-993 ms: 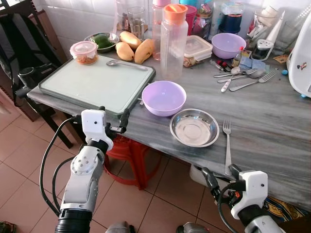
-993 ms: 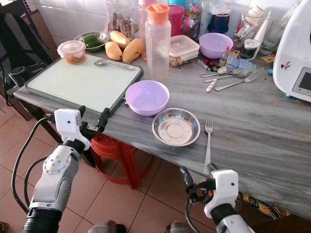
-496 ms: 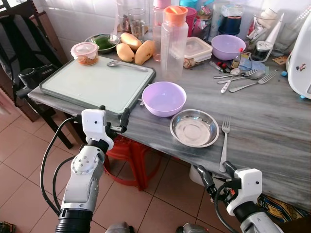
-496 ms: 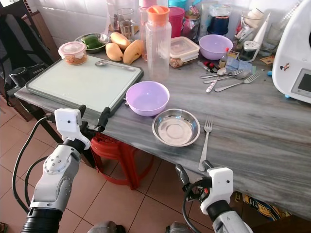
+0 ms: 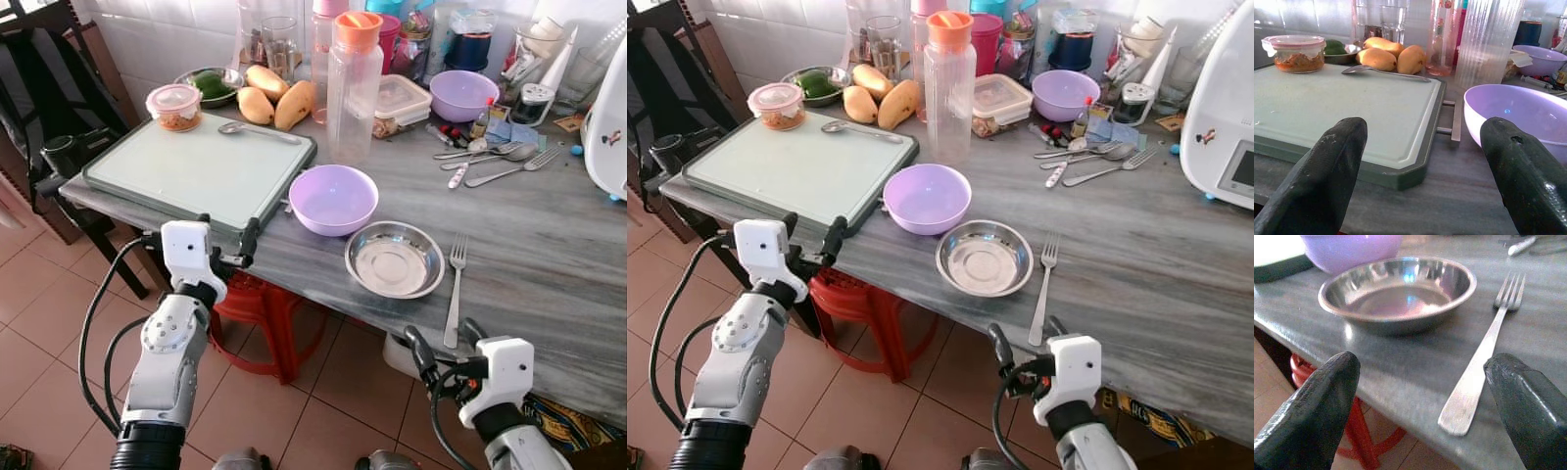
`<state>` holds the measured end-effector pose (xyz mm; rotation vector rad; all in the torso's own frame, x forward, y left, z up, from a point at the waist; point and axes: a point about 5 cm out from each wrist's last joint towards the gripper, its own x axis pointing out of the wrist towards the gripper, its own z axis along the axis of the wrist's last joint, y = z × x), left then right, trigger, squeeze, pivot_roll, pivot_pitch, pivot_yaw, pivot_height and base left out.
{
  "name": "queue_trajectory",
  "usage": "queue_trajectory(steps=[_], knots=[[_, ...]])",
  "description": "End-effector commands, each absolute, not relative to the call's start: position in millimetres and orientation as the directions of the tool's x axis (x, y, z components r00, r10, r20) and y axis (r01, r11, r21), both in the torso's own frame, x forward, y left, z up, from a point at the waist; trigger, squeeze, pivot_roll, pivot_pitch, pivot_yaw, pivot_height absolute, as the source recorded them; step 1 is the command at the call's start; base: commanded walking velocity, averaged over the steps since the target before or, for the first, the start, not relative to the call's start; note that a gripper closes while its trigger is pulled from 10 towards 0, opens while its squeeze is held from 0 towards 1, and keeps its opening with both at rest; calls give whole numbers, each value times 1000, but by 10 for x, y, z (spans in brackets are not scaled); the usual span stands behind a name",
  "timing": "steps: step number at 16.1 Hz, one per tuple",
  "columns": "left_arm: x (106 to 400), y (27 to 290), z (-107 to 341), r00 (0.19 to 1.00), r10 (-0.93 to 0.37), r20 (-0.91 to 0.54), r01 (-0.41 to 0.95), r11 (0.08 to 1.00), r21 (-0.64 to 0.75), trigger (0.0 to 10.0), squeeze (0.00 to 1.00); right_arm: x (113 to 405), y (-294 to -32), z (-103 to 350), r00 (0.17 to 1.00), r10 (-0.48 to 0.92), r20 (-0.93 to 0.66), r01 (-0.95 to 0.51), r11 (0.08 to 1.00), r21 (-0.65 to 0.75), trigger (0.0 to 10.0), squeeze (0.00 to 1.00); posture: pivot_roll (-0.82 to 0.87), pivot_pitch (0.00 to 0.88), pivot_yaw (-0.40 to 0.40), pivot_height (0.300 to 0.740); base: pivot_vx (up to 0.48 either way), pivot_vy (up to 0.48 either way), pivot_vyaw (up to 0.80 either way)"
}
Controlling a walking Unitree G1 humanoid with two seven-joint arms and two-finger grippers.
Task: Setting the table
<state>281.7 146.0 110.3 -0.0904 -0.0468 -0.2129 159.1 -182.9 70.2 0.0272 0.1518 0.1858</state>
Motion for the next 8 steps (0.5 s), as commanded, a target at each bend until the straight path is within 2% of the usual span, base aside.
queue_trajectory(steps=[1,6,8], knots=[[2825,1484,1127,976,-209,65,214,974,-78,10000,0,1634,-1841,815,979,179,-94,-179,984,8,10000,0,-44,0,51,740,0,0,0],[2825,1524,1156,981,-175,79,180,981,-72,10000,0,1824,-1741,1249,984,164,68,-156,982,-102,10000,0,-39,0,58,740,0,0,0],[2828,1549,1092,992,-114,47,117,991,-59,10000,0,1965,-1705,1407,986,105,132,-83,983,-163,10000,0,-45,0,61,740,0,0,0]])
